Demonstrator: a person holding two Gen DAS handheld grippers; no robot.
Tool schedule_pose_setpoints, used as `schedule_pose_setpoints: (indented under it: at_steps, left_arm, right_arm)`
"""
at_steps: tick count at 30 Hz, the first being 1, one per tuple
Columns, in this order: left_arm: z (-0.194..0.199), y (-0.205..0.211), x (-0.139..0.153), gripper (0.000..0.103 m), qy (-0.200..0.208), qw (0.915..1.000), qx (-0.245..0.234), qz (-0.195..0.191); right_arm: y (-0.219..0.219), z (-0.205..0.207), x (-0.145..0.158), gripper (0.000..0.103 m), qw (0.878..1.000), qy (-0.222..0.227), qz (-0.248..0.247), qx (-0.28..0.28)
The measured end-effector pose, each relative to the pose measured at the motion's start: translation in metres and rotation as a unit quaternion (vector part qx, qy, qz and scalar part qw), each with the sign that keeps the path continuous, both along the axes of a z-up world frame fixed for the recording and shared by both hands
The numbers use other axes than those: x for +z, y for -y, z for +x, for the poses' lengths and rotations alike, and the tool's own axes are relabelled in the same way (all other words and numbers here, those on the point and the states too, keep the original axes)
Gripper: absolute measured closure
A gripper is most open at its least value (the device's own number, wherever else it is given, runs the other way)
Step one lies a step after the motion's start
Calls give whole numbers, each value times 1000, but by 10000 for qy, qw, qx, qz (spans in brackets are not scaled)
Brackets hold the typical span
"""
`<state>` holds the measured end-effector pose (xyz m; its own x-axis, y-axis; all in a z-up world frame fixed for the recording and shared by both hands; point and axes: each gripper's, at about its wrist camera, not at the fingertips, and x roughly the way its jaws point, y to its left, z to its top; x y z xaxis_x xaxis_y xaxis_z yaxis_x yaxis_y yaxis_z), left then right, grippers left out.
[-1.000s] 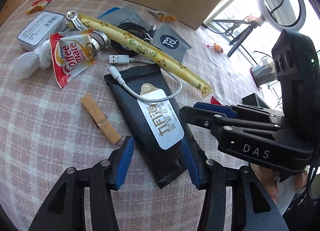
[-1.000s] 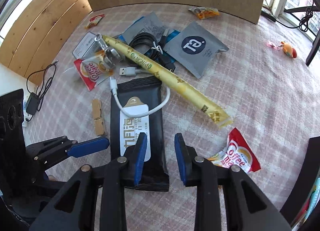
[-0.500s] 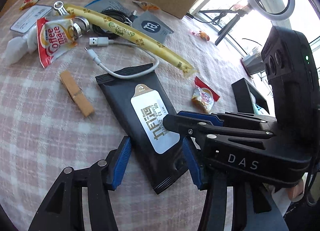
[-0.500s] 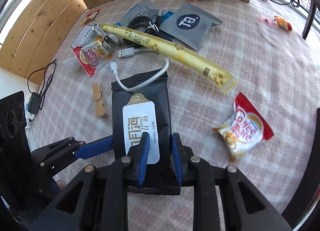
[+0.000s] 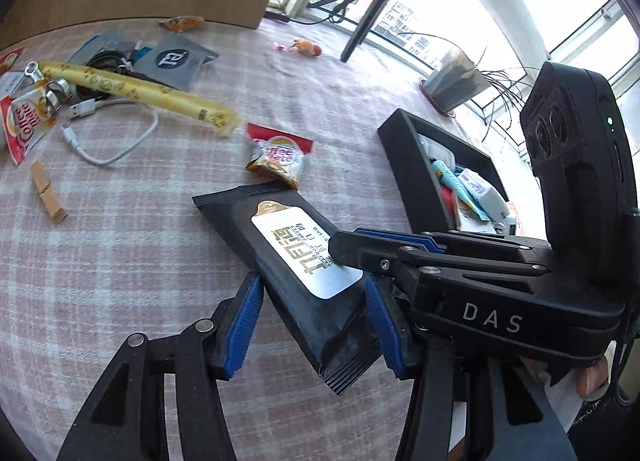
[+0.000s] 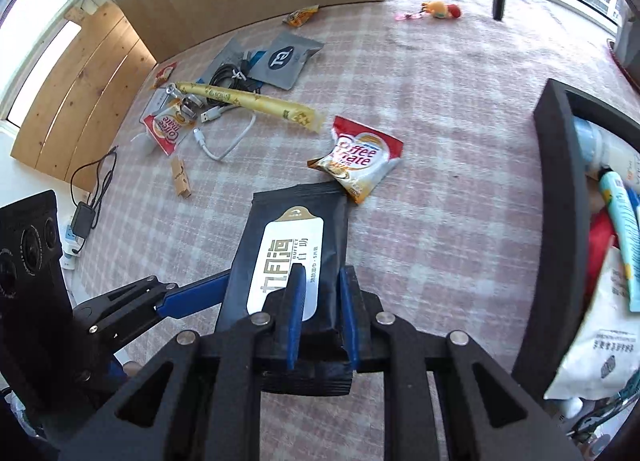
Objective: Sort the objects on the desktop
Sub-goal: 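Carry the black pouch with the right tool over the black tray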
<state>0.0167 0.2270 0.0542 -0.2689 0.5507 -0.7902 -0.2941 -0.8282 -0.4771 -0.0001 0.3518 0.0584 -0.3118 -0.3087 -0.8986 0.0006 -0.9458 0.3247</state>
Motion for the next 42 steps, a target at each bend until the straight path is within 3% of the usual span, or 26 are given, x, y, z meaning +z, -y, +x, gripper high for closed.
schedule_pose_setpoints:
  at_steps: [12, 23, 32, 42]
  left_arm:
    - [14, -45, 15, 54, -179, 9996, -188, -101]
    - [2, -69, 64, 54, -644, 9974, -323, 67]
    - [-3, -156, 100, 54, -959, 9887, -1103, 327]
    - [15, -265, 109, 53, -980, 9734, -2031, 401]
  right_arm:
    - [-46, 24, 8, 84, 9993, -108, -180, -308]
    - [-73, 23, 62, 85, 9968, -605, -95, -513]
    - [-157, 49, 110, 85, 9875, -916, 249, -1256]
    - [-247, 100, 123, 85, 9716, -861, 707, -2086]
